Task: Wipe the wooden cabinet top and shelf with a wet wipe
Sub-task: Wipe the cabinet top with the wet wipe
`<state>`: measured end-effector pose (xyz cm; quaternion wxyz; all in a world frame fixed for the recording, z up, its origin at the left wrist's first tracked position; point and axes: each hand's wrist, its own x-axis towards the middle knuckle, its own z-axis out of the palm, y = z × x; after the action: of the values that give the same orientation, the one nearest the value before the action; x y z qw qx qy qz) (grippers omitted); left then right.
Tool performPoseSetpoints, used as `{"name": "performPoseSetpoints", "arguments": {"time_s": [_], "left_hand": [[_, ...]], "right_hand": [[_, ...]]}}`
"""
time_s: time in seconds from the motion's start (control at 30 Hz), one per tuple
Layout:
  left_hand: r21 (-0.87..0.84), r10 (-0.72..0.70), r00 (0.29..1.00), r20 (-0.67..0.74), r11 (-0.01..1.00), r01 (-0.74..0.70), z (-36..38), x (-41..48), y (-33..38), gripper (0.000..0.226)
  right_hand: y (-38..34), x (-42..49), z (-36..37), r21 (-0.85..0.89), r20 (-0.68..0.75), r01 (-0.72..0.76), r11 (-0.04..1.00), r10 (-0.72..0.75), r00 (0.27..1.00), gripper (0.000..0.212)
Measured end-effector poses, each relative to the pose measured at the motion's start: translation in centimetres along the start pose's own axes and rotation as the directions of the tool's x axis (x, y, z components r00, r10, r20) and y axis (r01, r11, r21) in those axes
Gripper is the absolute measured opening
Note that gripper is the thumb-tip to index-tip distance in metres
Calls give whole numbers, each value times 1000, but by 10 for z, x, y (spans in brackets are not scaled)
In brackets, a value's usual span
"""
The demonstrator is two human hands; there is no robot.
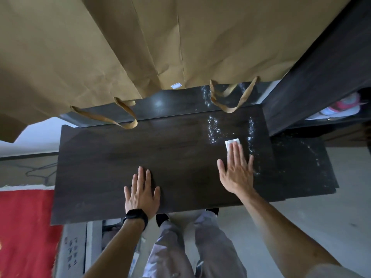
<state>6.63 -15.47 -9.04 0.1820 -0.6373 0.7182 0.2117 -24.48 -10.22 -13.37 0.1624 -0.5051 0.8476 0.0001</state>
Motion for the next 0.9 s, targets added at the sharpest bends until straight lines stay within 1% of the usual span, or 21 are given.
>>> {"name": "performPoseSetpoints", "arguments": {"time_s": [0.07, 0.1, 0.13, 0.17, 0.2, 0.27, 0.3, 0.37, 0.43, 0.47, 0.5, 0.6, 0.67, 0.73, 0.83, 0.87, 0.9], "left_hand": [[-24, 8, 1000, 7, 1000, -7, -2, 4, 17, 70], [-35, 6, 1000, 20, 999, -5, -3, 5, 25, 70], [-47, -4, 999, 33, 999, 6, -3, 6, 32, 70], [-61, -20, 999, 42, 998, 23, -3, 7, 38, 71], [-71, -38, 998, 46, 997, 42, -3, 7, 41, 71], [-63, -58, 997, 51, 996, 61, -3, 8, 41, 72], [-45, -55, 997, 50, 997, 57, -2, 9, 38, 72], [-11, -42, 998, 55, 999, 42, -2, 12, 30, 70], [-20, -39, 997, 61, 999, 40, 0, 14, 25, 68], [-34, -41, 997, 58, 999, 43, 1, 14, 25, 67], [-44, -42, 998, 49, 998, 44, 2, 14, 25, 66], [-71, -51, 998, 28, 996, 52, 8, 12, 28, 66], [-97, -59, 998, 23, 993, 61, 11, 11, 29, 67], [-109, -57, 998, 16, 992, 58, 12, 11, 28, 67], [-123, -38, 999, 14, 992, 39, 9, 11, 27, 67], [-127, -30, 999, 12, 991, 31, 8, 10, 26, 67], [-126, -22, 1000, 5, 992, 22, 7, 9, 26, 67]], "right_hand": [[9, 3, -6, 13, 2, -54, 998, 54, 999, 76], [2, 1, -6, 25, 0, -56, 998, 56, 998, 78], [-9, -4, -5, 28, 3, -28, 999, 28, 1000, 79], [-25, -11, -2, 22, 7, 43, 999, -43, 999, 79], [-43, -19, 3, 20, 17, 152, 988, -152, 988, 78], [-82, -28, 16, 20, 50, 379, 925, -379, 924, 75], [-101, -25, 20, 27, 65, 453, 891, -454, 889, 73], [-128, -5, 20, 48, 95, 532, 845, -534, 840, 69], [-137, 28, 13, 37, 122, 559, 828, -559, 820, 67], [-134, 46, 7, 27, 119, 539, 842, -538, 834, 67], [-126, 64, 2, 16, 103, 491, 871, -490, 866, 67], [-78, 106, -14, -5, 46, 268, 963, -268, 962, 69], [-37, 118, -24, 15, -1, 122, 992, -122, 993, 70], [-9, 116, -29, 53, -45, -9, 999, 11, 999, 72], [-11, 94, -25, 109, -86, -162, 981, 172, 981, 72], [-21, 82, -23, 135, -81, -193, 972, 205, 975, 72], [-32, 67, -20, 143, -70, -190, 971, 201, 977, 73]]}}
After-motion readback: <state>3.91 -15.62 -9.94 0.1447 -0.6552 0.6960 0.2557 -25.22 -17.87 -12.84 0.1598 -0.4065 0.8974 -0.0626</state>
